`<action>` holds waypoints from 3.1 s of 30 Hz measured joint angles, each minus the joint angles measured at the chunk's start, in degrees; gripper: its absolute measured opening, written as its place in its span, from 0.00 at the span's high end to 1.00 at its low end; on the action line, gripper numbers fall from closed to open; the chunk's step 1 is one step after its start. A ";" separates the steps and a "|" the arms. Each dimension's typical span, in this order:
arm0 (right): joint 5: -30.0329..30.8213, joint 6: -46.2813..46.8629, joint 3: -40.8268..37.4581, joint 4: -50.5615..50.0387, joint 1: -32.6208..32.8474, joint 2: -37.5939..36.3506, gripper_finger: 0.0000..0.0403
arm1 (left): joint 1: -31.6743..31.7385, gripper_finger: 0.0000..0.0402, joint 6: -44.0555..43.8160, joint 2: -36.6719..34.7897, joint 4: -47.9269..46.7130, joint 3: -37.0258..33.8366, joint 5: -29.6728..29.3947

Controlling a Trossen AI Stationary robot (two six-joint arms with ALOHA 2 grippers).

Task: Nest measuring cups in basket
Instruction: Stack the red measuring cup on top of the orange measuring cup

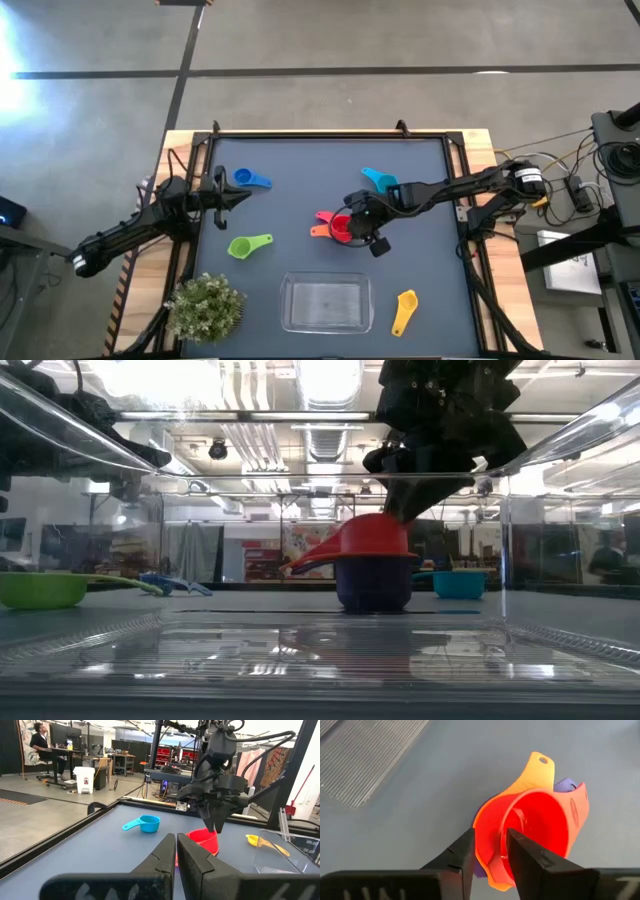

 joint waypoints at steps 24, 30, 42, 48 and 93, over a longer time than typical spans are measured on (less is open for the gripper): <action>4.86 -1.36 0.15 -1.99 0.00 -0.34 0.95 | 0.00 1.00 0.00 -0.02 0.00 0.00 -0.01; 8.87 -3.46 0.15 -1.94 0.35 -0.39 0.96 | -0.01 1.00 0.00 -0.02 0.01 0.00 0.00; 15.97 -8.31 0.13 -1.54 2.01 -0.42 0.97 | 0.00 1.00 0.00 -0.02 0.00 0.00 -0.01; 16.41 -7.73 0.09 -1.44 2.01 -1.20 0.97 | 0.00 1.00 0.00 -0.02 0.00 0.00 -0.02; 32.30 -20.27 -2.86 0.33 8.66 -1.55 0.93 | -0.01 1.00 0.00 0.00 0.00 0.00 -0.01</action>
